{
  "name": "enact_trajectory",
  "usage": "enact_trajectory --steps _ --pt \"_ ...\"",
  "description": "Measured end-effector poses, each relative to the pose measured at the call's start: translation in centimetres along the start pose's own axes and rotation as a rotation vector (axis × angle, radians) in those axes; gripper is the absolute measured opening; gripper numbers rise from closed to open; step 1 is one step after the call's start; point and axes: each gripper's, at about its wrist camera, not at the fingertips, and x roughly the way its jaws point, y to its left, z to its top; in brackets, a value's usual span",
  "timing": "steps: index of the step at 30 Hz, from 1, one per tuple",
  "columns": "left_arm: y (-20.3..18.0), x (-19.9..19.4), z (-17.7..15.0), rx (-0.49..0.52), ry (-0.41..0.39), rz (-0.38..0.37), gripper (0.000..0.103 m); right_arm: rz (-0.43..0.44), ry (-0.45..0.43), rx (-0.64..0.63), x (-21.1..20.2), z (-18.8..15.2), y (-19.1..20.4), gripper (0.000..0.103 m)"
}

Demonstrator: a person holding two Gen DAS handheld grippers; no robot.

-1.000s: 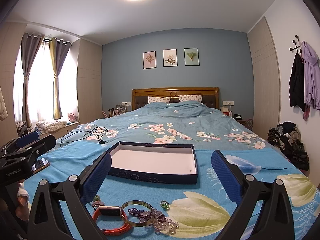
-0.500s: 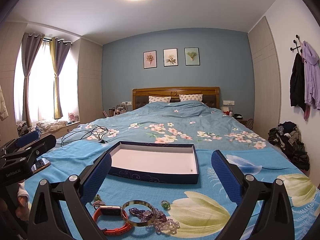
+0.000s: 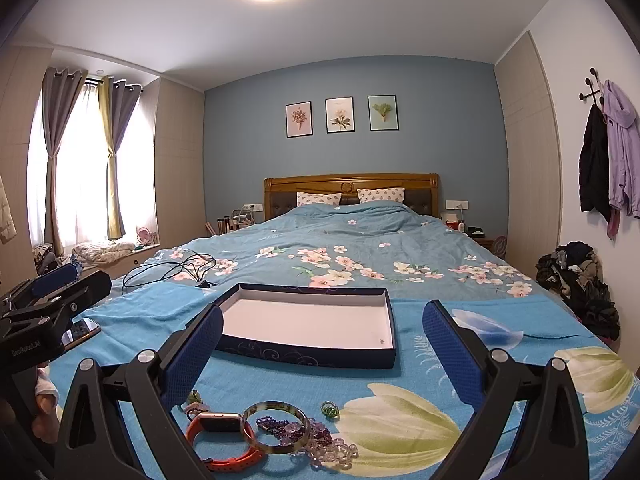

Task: Organize jewelry

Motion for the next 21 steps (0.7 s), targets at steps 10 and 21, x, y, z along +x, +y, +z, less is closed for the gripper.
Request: enact_trajectory --steps 10,21 --pt "-0.1 -0.14 0.12 0.004 0.001 -0.005 0.097 0.002 0.005 0.001 0.09 -0.01 -0.09 0.097" --pt "-0.36 -0.32 0.33 0.006 0.001 -0.009 0.097 0.004 0.002 0.005 -0.02 -0.04 -0.19 0.097"
